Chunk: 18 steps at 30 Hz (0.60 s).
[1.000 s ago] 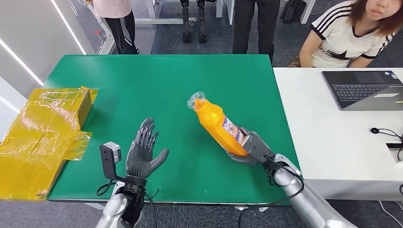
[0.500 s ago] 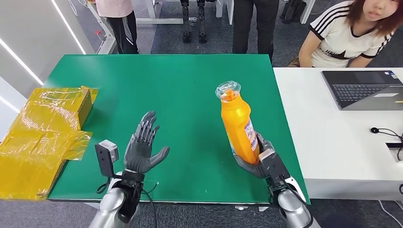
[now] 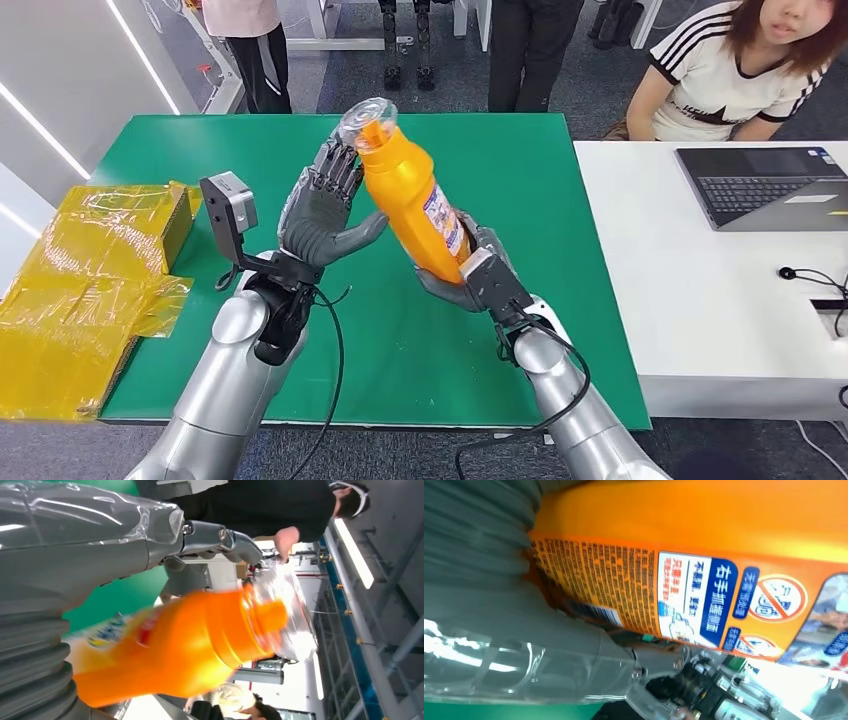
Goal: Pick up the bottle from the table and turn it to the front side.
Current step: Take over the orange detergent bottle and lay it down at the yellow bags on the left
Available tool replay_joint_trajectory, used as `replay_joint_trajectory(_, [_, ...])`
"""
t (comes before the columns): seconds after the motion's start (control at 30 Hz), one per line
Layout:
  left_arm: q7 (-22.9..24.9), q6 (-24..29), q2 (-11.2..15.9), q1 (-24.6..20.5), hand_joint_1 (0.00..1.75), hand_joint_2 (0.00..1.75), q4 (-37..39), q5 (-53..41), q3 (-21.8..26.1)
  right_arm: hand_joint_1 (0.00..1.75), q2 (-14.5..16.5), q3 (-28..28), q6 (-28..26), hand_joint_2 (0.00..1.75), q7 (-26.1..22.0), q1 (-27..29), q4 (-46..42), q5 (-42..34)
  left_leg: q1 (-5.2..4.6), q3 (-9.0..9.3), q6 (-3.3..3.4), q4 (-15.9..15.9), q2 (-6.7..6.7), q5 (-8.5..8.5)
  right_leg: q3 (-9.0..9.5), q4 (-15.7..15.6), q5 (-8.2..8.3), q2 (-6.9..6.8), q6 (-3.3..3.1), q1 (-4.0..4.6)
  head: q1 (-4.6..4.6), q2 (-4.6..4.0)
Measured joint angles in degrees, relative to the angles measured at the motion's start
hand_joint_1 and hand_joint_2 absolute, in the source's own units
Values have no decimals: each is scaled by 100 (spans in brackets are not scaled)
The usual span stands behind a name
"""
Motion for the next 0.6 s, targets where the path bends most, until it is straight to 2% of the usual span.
replay_joint_trajectory(0.2, [121, 58, 11, -132, 0, 175, 1, -77, -5, 175, 81, 430, -146, 175, 237, -127, 32, 406, 0, -5, 0, 0, -4, -1, -3, -2, -5, -4, 3, 0, 0, 0])
replay_joint_trajectory(0.6, [345, -292, 122, -496, 0, 175, 482, -282, 0, 175, -44, 614, -186, 175, 527, -13, -49, 711, -1, -5, 0, 2, -3, 0, -6, -3, -2, -1, 2, -1, 0, 0])
